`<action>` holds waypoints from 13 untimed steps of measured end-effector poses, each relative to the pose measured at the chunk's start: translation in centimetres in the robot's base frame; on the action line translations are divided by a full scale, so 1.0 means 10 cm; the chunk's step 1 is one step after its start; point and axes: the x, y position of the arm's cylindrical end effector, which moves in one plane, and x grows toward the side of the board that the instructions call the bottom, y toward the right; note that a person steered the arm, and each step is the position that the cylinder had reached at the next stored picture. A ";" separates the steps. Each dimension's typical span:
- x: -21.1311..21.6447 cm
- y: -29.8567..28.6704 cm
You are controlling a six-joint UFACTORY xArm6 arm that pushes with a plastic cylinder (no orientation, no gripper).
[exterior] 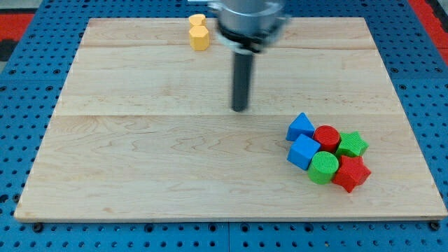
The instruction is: Place yellow heart to the left of hexagon
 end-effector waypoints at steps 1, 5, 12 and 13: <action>-0.62 -0.92; -2.19 -1.36; -1.76 0.99; -1.77 0.32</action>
